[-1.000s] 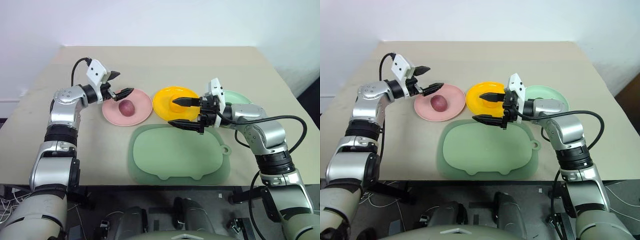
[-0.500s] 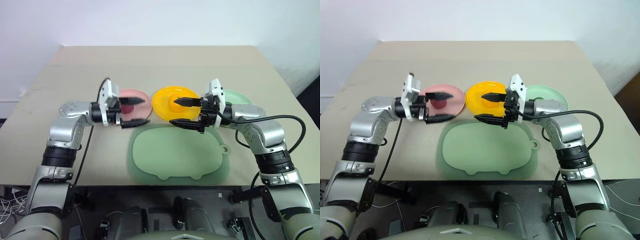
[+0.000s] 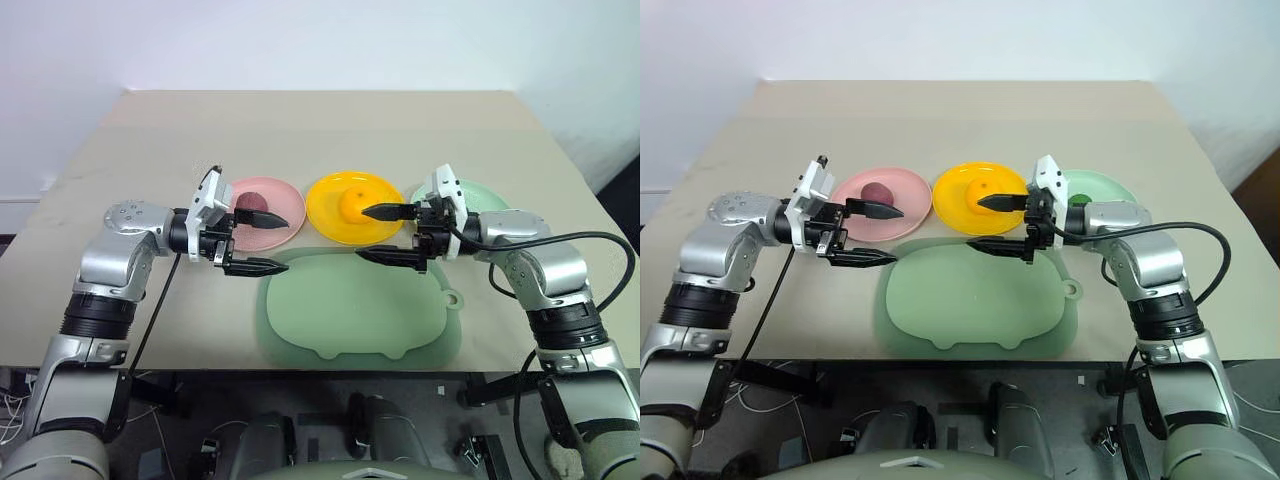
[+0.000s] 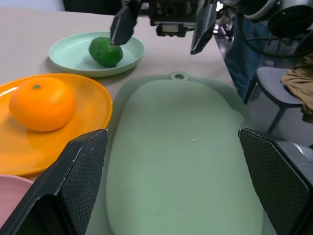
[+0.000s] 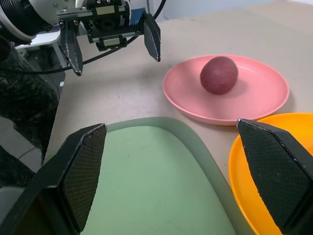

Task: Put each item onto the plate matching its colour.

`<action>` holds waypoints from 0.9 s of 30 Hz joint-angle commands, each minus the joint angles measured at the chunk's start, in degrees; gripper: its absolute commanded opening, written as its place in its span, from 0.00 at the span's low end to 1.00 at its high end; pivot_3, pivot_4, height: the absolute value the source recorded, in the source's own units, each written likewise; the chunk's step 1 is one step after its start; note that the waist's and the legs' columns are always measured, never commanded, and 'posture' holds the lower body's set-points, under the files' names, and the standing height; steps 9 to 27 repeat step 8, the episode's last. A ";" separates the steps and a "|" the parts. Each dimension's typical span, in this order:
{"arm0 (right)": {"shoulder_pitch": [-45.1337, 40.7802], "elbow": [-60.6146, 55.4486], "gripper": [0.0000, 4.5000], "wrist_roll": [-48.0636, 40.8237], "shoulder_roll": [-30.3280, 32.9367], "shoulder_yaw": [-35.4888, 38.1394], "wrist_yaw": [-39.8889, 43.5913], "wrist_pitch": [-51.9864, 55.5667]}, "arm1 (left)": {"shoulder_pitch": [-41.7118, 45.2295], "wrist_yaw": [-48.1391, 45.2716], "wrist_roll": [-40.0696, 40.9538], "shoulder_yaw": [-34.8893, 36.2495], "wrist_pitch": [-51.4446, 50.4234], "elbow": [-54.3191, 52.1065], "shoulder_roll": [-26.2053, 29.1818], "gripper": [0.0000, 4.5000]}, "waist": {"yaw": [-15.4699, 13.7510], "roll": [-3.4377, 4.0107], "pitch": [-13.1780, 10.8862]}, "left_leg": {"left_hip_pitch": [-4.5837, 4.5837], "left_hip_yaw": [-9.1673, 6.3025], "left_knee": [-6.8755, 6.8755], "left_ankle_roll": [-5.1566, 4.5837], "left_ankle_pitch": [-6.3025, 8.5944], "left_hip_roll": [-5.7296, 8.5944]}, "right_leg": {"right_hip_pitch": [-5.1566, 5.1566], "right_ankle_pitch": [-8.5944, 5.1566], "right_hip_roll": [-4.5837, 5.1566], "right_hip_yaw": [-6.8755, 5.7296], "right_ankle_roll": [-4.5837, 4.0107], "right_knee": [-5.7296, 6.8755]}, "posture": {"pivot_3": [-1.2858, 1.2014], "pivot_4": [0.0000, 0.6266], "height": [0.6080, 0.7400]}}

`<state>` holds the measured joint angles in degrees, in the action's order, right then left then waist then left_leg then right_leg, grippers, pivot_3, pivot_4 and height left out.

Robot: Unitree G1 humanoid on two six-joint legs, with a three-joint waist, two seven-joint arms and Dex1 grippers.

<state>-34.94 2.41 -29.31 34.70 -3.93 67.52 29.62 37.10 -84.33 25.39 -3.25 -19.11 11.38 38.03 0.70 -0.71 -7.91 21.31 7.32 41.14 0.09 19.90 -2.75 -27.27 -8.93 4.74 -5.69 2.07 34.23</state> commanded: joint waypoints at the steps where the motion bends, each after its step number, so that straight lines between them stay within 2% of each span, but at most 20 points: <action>1: 0.15 -2.08 1.00 -1.00 0.50 1.18 0.85 0.09 | 1.42 1.03 -0.11 1.44 0.42 -0.22 0.79 0.99 | 0.00 0.00 -0.01 | 0.00 0.00 0.00 0.00 0.00 0.00 | 0.00 0.00 0.00 0.00 0.00 0.00 | 0.52 0.24 0.72; 5: -0.39 -1.05 1.00 -0.28 -0.35 1.22 -0.27 -0.77 | 0.36 1.02 1.10 1.63 -2.06 -2.29 1.85 0.99 | 0.01 0.01 -0.04 | 0.00 0.00 0.00 0.00 0.00 0.00 | 0.00 0.00 0.00 0.00 0.00 0.00 | 0.52 0.24 0.72; 27: -0.47 -0.42 1.00 -0.01 0.00 1.28 -0.16 -1.01 | -0.41 0.92 1.12 2.05 -1.27 -2.47 2.33 0.99 | 0.01 0.03 -0.07 | 0.00 0.00 0.00 -0.01 0.00 -0.01 | -0.01 0.00 0.00 0.00 0.00 0.00 | 0.52 0.24 0.72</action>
